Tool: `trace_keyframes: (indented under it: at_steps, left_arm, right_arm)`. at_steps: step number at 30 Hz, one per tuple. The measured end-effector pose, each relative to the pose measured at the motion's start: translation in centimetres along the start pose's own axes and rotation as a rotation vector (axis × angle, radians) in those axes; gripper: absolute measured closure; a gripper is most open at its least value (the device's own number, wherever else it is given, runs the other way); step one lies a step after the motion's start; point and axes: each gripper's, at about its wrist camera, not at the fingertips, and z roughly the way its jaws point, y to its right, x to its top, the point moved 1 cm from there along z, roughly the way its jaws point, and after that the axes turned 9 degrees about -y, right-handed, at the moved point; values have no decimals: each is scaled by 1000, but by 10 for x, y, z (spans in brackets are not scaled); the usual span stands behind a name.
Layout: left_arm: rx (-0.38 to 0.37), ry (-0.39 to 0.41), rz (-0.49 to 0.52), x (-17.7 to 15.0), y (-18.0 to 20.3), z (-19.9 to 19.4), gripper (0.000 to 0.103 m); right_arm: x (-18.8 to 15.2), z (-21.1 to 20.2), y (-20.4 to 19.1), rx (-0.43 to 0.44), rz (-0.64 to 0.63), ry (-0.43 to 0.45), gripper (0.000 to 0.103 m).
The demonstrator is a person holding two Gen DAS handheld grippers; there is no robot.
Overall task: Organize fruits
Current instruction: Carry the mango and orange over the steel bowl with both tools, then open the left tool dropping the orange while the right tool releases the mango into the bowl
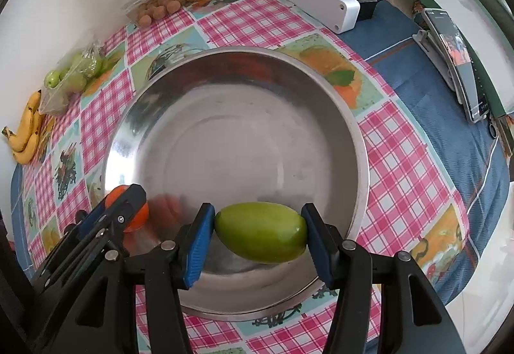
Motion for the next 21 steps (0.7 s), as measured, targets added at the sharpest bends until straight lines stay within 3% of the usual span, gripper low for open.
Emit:
trace_keyframes:
  at_steps: [5, 11, 21]
  left_arm:
    - [-13, 2, -10, 1, -3, 0, 63]
    - [42, 11, -22, 1, -9, -1, 63]
    - [36, 19, -113, 4, -35, -7, 63]
  right_arm:
    - [0, 1, -1, -2, -4, -3, 46]
    - [1, 4, -6, -4, -18, -7, 46]
    - [-1, 5, -19, 13, -60, -14, 46]
